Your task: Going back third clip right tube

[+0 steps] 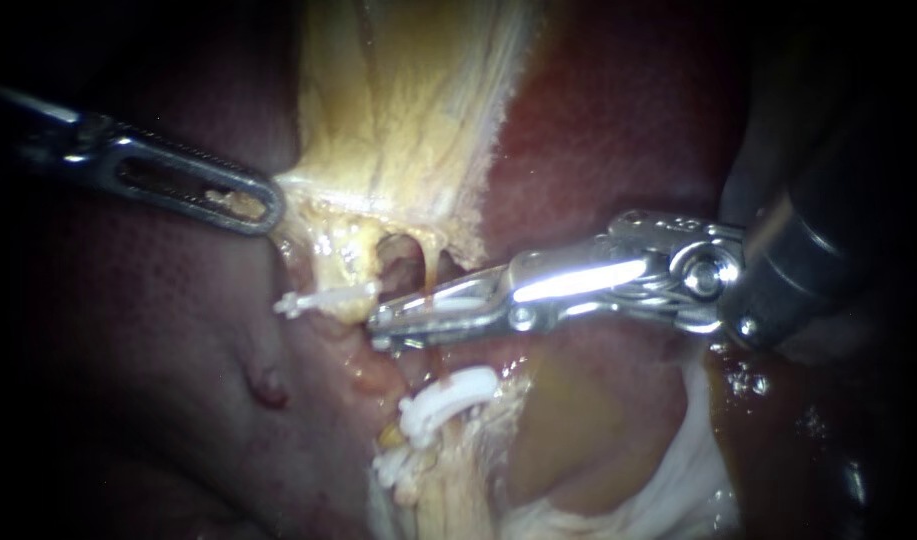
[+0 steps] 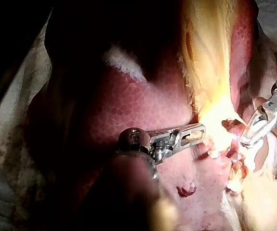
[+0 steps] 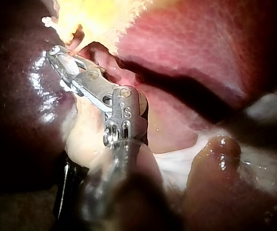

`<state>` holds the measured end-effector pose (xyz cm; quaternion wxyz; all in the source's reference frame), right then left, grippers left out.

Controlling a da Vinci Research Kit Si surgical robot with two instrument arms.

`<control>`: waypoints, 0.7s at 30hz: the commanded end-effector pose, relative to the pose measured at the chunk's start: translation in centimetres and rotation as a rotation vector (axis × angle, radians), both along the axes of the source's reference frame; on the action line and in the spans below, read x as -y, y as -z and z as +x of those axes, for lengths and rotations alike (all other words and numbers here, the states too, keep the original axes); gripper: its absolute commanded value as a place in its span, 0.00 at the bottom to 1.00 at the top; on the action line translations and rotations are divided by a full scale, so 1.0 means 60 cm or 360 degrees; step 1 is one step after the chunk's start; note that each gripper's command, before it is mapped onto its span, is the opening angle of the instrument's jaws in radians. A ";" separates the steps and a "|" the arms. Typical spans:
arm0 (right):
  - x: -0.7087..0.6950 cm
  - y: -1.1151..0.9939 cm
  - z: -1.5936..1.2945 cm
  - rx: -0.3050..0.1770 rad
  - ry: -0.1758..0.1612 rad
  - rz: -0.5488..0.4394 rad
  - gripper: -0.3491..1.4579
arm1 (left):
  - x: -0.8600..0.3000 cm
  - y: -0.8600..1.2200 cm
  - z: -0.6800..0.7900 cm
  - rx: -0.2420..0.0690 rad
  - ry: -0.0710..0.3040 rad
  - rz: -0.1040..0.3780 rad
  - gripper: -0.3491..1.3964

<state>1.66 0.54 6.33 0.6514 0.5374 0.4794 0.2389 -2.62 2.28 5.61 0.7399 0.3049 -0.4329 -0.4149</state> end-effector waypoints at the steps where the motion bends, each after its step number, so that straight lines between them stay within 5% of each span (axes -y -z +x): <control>1: 0.0001 -0.0001 0.0000 0.0001 0.0000 -0.0002 0.00 | 0.0000 -0.0001 0.0000 0.0001 0.0000 0.0001 0.00; 12: 0.0014 -0.0008 0.0000 0.0000 0.0004 -0.0011 0.00 | 0.0000 -0.0003 -0.0001 0.0003 -0.0003 0.0002 0.00; 16: 0.0027 -0.0019 0.0008 0.0001 -0.0017 -0.0054 0.37 | 0.0000 -0.0003 -0.0001 0.0003 -0.0004 0.0002 0.00; 18: 0.0033 -0.0025 0.0017 0.0049 -0.0099 -0.0081 0.44 | -0.0001 -0.0004 -0.0001 0.0003 -0.0004 0.0002 0.00; 21: 0.0040 -0.0032 0.0025 0.0058 -0.0123 -0.0109 0.46 | -0.0001 -0.0004 -0.0001 0.0003 -0.0004 0.0002 0.00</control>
